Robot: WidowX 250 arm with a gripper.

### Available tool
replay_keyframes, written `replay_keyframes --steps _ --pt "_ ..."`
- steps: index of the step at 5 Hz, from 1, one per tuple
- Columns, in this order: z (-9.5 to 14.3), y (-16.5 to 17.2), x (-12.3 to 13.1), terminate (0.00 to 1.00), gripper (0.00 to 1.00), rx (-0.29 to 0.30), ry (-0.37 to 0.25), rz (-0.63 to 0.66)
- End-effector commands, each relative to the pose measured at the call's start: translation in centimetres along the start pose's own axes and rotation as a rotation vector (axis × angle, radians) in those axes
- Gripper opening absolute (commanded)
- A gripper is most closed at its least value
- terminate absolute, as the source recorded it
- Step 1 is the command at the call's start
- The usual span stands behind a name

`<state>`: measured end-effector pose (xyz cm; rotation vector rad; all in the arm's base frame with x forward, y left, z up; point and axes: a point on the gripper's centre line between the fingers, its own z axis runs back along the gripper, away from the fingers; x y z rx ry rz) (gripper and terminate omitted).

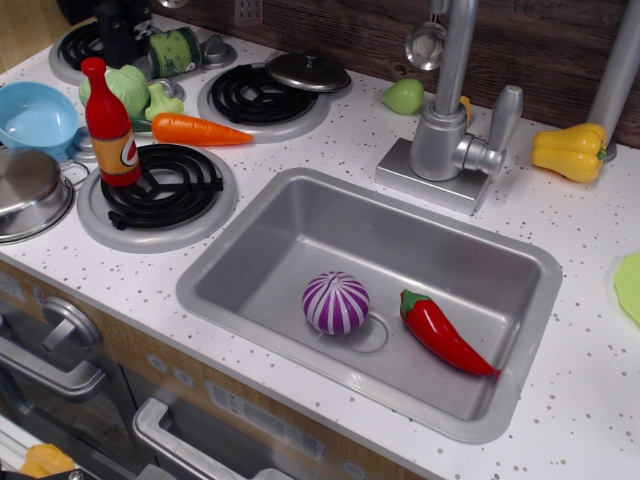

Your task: Put red bottle in sink

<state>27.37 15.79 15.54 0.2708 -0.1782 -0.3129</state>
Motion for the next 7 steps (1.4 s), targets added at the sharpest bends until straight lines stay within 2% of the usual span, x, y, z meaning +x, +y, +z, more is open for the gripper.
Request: replay_keyframes --steps 1,3,4,6,7 --pt "-1.4 2.4 0.2 0.00 1.00 -0.005 -0.065 -0.064" --pt "-3.1 3.7 0.6 0.00 1.00 -0.046 -0.080 -0.108" --pt "-3.8 3.5 0.6 0.00 0.00 -0.059 -0.079 -0.088" --pt "-4.0 3.2 0.4 0.00 0.00 -0.115 -0.070 -0.068" --pt "-3.8 2.7 0.5 0.00 0.00 -0.116 -0.075 -0.052"
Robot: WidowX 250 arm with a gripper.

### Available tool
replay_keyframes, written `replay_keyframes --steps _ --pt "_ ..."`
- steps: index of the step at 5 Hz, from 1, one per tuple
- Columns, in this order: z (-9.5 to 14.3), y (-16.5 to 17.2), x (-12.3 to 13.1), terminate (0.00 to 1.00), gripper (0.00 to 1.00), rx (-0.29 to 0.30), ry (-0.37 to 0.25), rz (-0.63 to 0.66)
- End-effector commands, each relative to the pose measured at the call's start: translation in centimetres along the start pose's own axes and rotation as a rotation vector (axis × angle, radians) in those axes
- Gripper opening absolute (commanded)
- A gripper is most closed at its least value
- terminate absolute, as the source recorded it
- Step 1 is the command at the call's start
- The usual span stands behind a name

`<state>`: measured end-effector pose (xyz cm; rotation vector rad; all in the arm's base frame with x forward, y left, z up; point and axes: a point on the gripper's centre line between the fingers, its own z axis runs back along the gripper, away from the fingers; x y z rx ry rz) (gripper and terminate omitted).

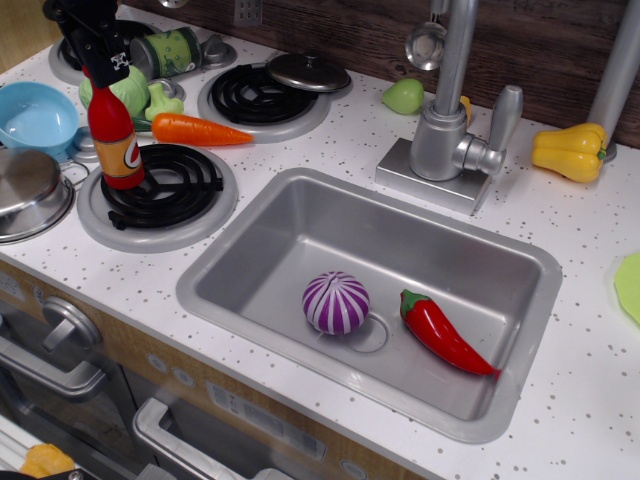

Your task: Put red bottle in sink

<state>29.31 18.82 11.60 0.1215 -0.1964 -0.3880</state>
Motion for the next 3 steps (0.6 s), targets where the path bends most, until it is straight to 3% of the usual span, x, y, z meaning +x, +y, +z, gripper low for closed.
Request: replay_keyframes --steps 1,2,3 --pt "4.4 -2.8 1.9 0.00 0.00 0.076 0.012 0.075" --pt "6.3 -7.2 3.8 0.00 0.00 0.083 0.031 0.184" --pt "6.8 -11.8 5.5 0.00 0.00 0.045 0.049 0.286"
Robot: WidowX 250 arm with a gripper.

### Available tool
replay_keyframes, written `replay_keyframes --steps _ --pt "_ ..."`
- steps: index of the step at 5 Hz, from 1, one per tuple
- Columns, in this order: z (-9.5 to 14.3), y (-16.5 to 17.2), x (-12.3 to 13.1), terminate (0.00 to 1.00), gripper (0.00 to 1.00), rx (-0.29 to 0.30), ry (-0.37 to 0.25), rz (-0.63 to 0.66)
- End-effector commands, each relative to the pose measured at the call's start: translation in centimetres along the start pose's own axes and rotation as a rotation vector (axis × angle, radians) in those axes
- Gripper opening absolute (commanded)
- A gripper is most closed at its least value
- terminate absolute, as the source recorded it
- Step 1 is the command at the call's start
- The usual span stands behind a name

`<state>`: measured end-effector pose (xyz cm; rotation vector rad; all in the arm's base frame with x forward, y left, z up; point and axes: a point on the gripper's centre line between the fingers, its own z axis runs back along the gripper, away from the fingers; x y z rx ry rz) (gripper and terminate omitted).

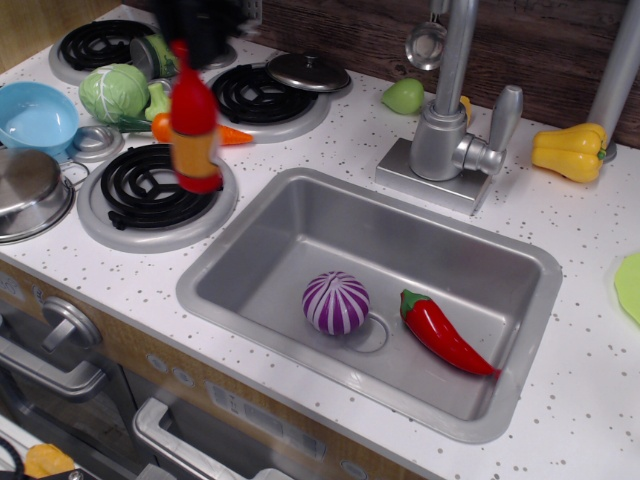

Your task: Put red bottle in sink

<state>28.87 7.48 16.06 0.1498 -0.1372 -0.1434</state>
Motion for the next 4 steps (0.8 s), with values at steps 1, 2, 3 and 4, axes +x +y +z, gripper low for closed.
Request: replay_keyframes --steps 1,2,3,4 --pt "0.4 -7.1 0.6 0.00 0.00 -0.038 -0.022 0.106" --pt "-2.3 -11.9 0.6 0.00 0.00 -0.071 -0.043 0.130" --pt "-4.8 -14.3 0.1 0.00 0.00 -0.119 -0.075 0.149" --pt "-6.7 -15.2 -0.2 0.00 0.00 -0.159 -0.083 0.139"
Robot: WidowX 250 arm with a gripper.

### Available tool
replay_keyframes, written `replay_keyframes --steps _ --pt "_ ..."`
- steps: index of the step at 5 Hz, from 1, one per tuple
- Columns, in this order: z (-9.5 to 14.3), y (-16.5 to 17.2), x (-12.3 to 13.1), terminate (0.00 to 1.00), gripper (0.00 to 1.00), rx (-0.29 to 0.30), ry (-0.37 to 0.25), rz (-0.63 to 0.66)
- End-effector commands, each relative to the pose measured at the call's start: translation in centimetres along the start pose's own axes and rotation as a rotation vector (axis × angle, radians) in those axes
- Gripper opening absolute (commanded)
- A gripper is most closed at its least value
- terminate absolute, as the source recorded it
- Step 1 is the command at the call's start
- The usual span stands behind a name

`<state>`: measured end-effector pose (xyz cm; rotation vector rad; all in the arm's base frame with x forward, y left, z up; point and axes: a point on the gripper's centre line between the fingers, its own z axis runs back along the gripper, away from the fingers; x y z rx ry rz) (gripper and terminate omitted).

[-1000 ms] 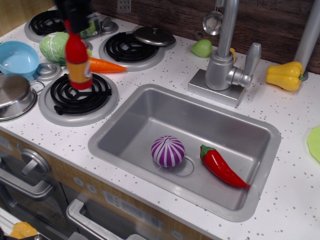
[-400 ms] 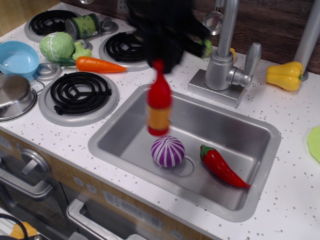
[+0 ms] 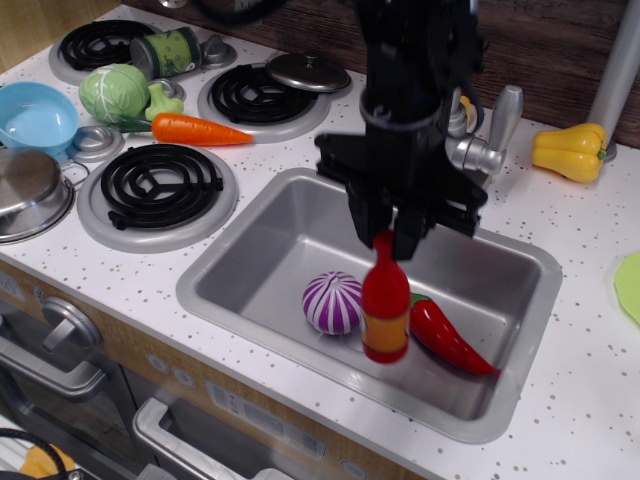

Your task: Put red bottle in sink

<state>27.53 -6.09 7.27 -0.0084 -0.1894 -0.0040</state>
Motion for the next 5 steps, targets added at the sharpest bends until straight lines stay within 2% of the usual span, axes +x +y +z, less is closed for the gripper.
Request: replay_keyframes --steps 1,2,4,5 --pt "-1.27 -1.35 -0.17 0.00 0.00 -0.047 -0.046 -0.006" --pt "-1.52 -1.61 -0.38 0.00 1.00 -0.055 -0.068 0.003" --pt "-1.52 -1.61 -0.38 0.00 1.00 -0.055 -0.068 0.003" --pt "-1.52 -1.61 -0.38 1.00 1.00 -0.055 -0.068 0.003"
